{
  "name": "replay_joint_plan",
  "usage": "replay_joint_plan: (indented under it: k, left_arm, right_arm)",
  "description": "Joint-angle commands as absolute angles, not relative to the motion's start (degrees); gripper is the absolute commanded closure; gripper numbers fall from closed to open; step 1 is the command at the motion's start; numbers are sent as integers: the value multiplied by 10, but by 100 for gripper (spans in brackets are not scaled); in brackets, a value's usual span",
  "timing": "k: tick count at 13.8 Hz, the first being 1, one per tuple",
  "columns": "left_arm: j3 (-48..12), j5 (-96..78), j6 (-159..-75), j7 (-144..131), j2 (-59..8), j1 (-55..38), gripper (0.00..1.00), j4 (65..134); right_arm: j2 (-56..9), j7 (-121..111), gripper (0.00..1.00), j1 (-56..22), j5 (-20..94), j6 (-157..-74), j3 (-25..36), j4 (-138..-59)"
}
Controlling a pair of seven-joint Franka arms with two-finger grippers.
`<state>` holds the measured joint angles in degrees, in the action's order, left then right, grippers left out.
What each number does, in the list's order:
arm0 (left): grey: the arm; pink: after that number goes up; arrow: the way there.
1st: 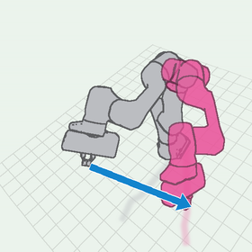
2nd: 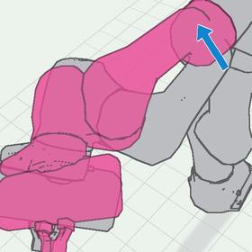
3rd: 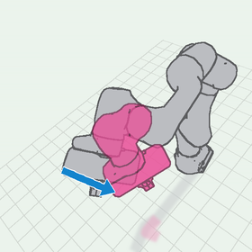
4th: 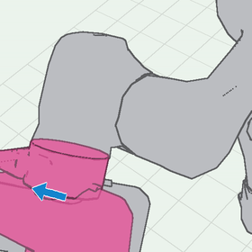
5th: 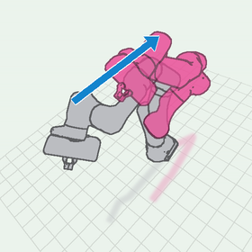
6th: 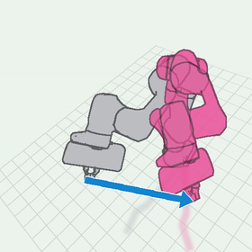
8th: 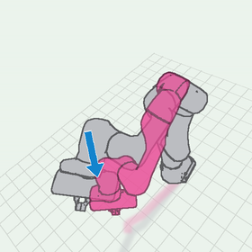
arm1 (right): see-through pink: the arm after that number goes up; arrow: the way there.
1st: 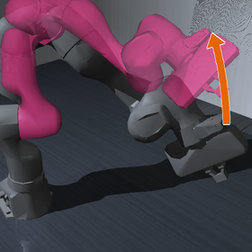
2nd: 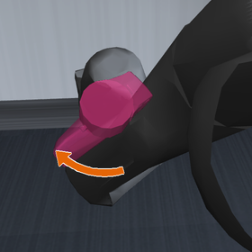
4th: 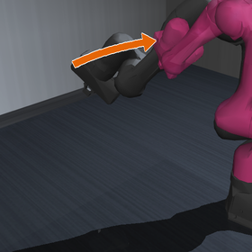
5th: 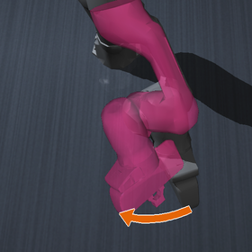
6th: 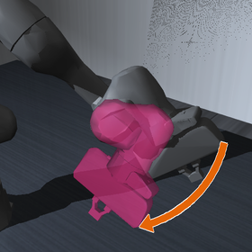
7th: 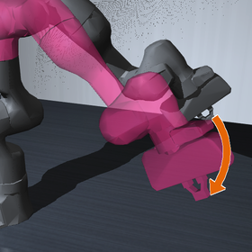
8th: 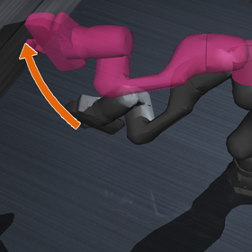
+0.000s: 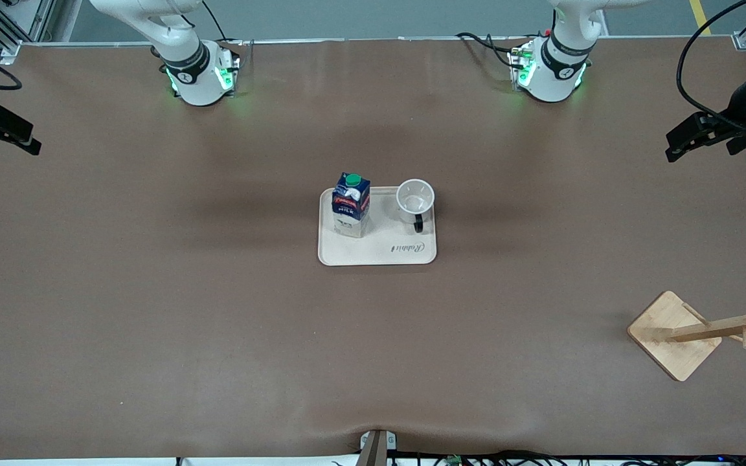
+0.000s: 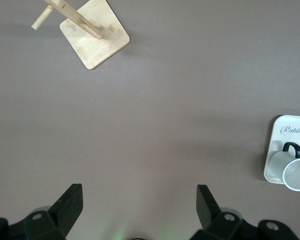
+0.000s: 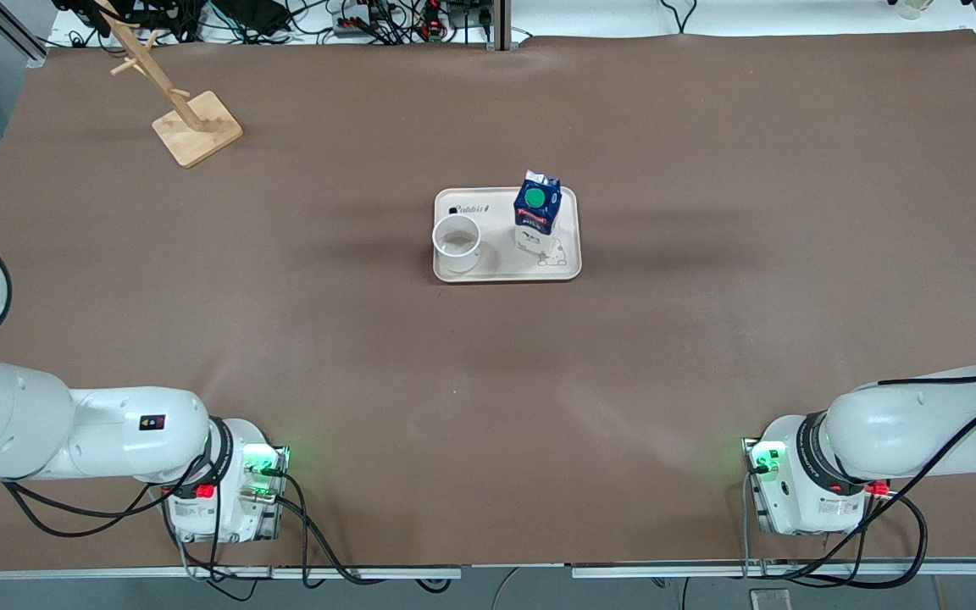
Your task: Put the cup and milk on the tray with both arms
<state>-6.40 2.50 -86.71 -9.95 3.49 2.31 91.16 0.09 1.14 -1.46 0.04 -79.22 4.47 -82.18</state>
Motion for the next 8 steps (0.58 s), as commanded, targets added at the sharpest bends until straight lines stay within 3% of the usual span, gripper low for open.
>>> replay_joint_plan:
  k: [1,8]
  left_arm:
    - [-67,15,-865,-114,39,25,0,904]
    - [-72,16,-862,-112,41,30,0,900]
  right_arm:
    - [2,0,0,-1,-7,-787,36,-820]
    - [2,1,0,1,-5,-787,36,-823]
